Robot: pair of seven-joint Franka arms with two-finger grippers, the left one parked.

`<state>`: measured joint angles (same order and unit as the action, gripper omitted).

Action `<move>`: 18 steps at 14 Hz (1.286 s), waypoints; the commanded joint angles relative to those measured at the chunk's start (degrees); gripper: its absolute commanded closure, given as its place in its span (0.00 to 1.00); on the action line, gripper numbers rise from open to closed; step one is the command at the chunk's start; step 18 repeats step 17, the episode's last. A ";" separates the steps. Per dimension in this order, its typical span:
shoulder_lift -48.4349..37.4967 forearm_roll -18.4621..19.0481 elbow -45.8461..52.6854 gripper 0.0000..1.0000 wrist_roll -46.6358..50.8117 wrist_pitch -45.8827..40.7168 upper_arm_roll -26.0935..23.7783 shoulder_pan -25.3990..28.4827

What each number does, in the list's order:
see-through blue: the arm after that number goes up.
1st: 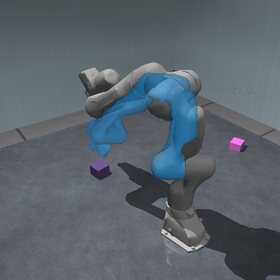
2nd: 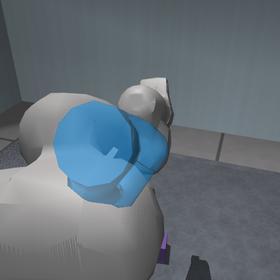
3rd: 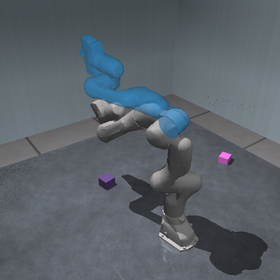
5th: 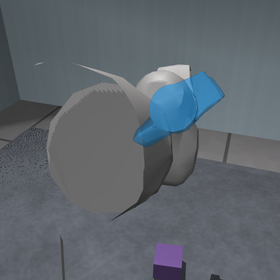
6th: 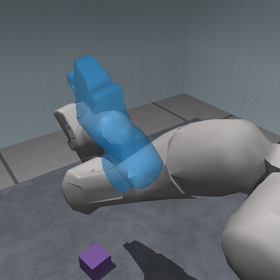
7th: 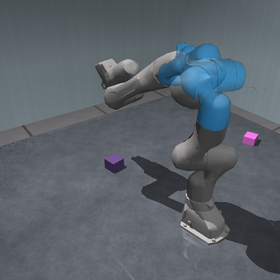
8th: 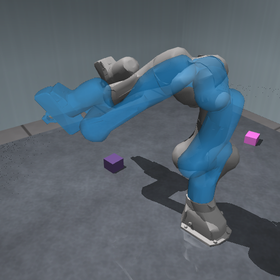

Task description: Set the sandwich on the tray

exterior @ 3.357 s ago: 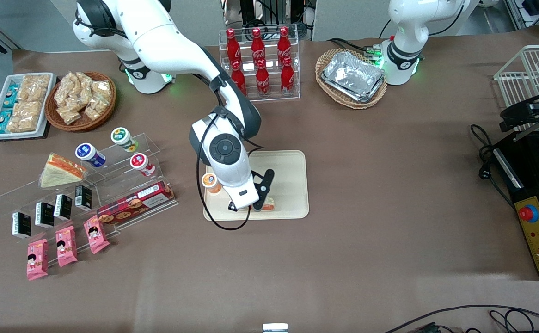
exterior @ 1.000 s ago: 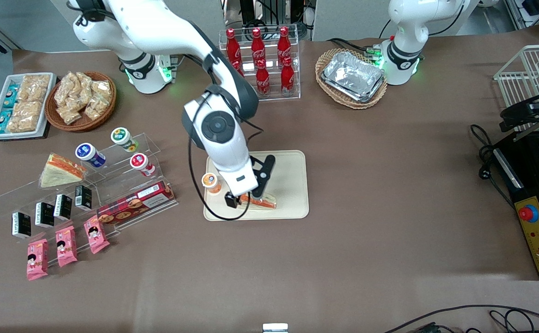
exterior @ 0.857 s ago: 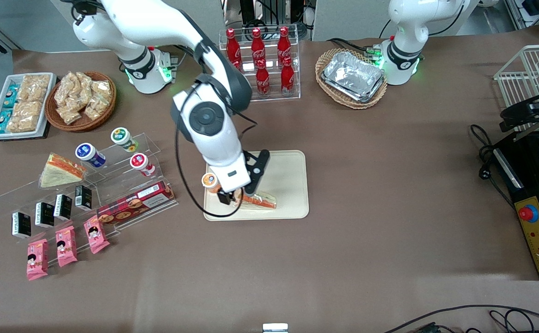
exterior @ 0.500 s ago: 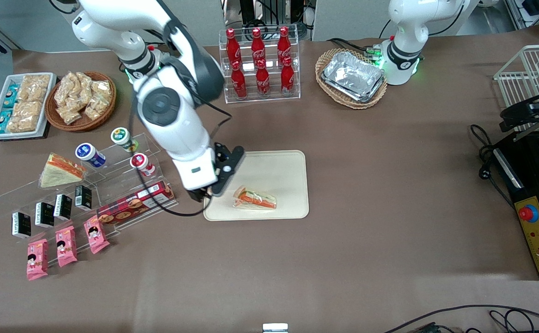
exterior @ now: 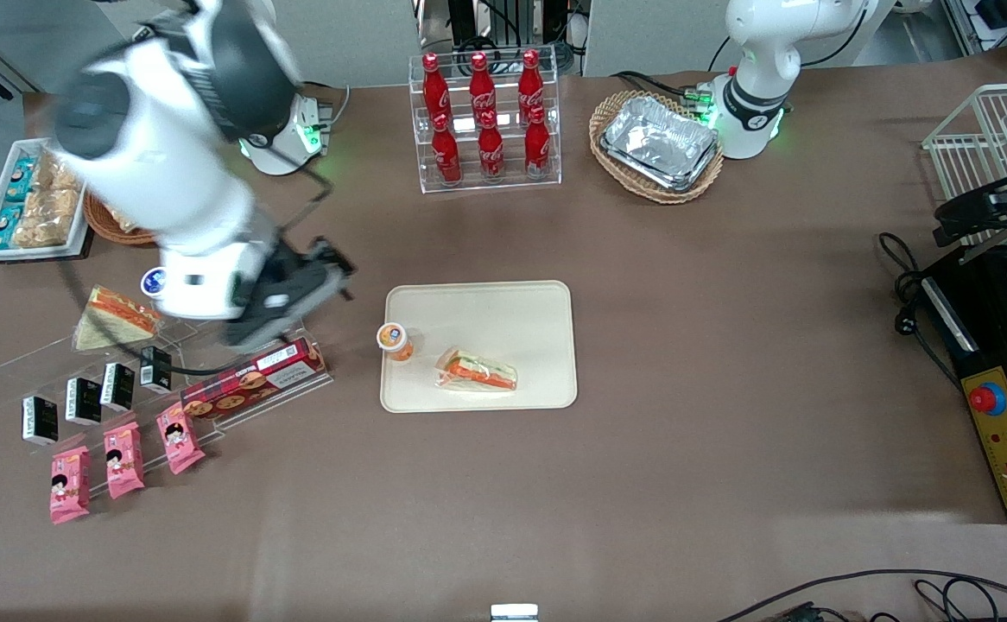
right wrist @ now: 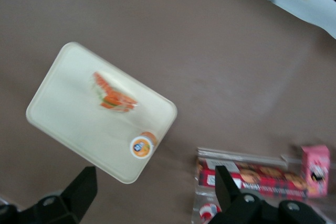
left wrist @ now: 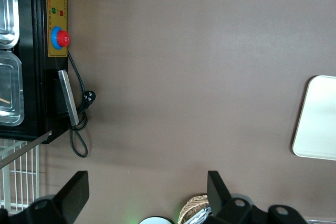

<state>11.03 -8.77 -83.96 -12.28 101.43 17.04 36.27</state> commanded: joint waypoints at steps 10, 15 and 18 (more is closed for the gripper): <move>-3.56 3.41 0.55 0.00 27.01 -10.45 -14.32 -31.34; -3.47 3.41 2.23 0.00 27.13 -12.66 -13.70 -31.44; -2.86 3.32 2.14 0.00 25.04 -12.22 -13.79 -32.23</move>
